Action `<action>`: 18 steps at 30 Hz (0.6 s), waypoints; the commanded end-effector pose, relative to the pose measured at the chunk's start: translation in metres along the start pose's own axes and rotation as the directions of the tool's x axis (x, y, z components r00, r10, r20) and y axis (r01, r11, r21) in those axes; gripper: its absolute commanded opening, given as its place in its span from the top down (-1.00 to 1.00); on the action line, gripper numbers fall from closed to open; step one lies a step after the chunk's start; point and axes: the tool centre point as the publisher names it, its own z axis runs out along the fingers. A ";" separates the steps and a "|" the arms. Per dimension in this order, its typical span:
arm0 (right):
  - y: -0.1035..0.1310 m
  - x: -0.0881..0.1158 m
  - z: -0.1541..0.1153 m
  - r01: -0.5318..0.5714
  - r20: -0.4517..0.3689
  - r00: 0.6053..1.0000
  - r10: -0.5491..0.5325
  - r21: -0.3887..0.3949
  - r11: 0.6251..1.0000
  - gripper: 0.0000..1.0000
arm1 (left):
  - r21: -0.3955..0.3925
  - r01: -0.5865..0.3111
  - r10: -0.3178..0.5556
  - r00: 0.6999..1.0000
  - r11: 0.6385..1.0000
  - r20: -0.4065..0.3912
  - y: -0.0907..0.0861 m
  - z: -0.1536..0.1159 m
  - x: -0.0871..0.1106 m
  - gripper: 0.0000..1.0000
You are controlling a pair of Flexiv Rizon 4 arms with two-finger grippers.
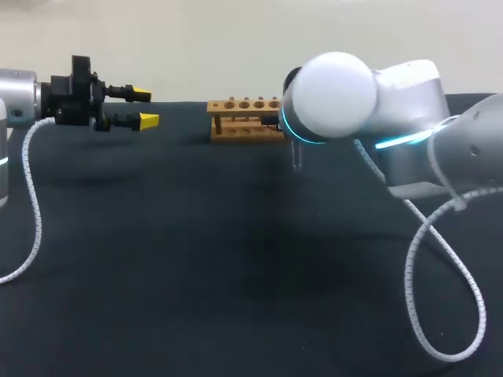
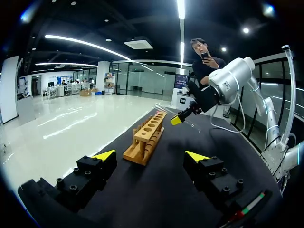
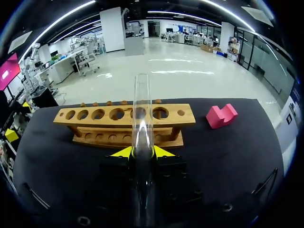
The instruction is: Grasp the test tube, adjust it, and insert it.
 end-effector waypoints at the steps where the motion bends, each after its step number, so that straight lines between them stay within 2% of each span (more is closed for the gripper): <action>1: 0.005 -0.001 0.004 0.002 -0.013 1.000 -0.001 0.054 0.999 1.00 | -0.005 -0.003 0.003 1.000 1.000 0.003 -0.002 0.000 0.001 -1.00; 18: 0.004 0.005 0.023 -0.006 -0.050 0.999 0.007 0.012 1.000 1.00 | -0.005 -0.003 0.003 1.000 1.000 0.003 -0.002 0.000 0.001 -1.00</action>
